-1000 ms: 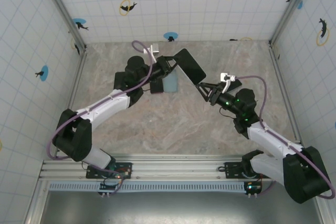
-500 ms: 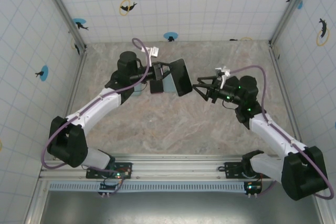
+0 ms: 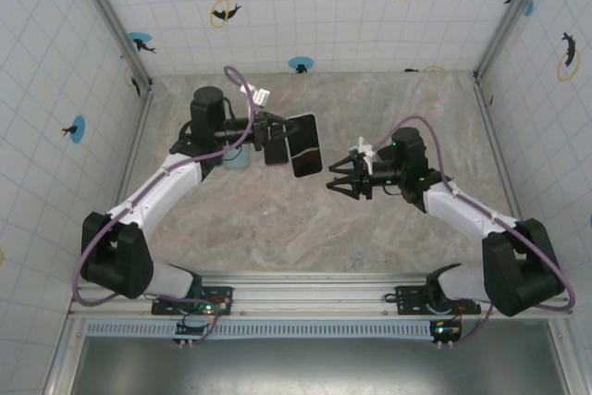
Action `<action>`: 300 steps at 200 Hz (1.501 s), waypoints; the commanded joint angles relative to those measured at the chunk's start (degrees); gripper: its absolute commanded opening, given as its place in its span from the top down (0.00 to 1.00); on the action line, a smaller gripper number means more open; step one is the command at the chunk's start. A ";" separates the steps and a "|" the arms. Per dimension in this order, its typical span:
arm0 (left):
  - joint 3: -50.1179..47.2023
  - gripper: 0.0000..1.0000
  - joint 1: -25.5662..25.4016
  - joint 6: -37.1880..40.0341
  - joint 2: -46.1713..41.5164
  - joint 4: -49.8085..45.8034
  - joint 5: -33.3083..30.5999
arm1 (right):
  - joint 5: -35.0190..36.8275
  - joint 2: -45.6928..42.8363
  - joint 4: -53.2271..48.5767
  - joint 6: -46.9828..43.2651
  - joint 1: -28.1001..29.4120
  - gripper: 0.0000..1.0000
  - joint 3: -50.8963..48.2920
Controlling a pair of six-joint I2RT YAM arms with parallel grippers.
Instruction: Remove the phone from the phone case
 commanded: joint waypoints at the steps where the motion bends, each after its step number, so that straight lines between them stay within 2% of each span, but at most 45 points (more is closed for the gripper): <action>1: 0.89 1.00 -0.25 2.11 -1.17 0.22 5.95 | -0.32 1.99 -4.38 -9.12 2.37 0.45 4.33; 17: 0.33 1.00 -0.31 2.08 -1.39 -0.12 6.02 | 1.37 3.23 -4.36 -9.61 3.46 0.47 5.47; 59: -0.74 1.00 -0.26 1.90 -2.47 -0.05 5.67 | -1.45 6.45 -6.90 -12.60 5.32 0.56 8.68; 92: -0.61 1.00 -0.08 1.99 -2.57 -0.83 5.54 | -3.49 8.64 -14.06 -17.07 6.01 0.67 11.90; 172: -0.39 1.00 0.09 2.78 -2.92 -2.26 5.24 | -4.84 9.32 -14.54 -18.47 6.40 0.82 12.55; 233: -0.85 1.00 0.29 2.29 -3.18 -2.33 5.39 | -4.10 8.83 -14.73 -18.59 7.09 0.88 13.88; 267: -1.69 1.00 0.27 1.05 -3.92 -2.53 5.89 | -0.71 8.48 -14.24 -18.65 7.98 0.89 14.41; 300: -3.34 1.00 0.10 -0.57 -5.16 -2.32 6.60 | 2.02 7.14 -4.47 -12.53 8.14 0.90 12.20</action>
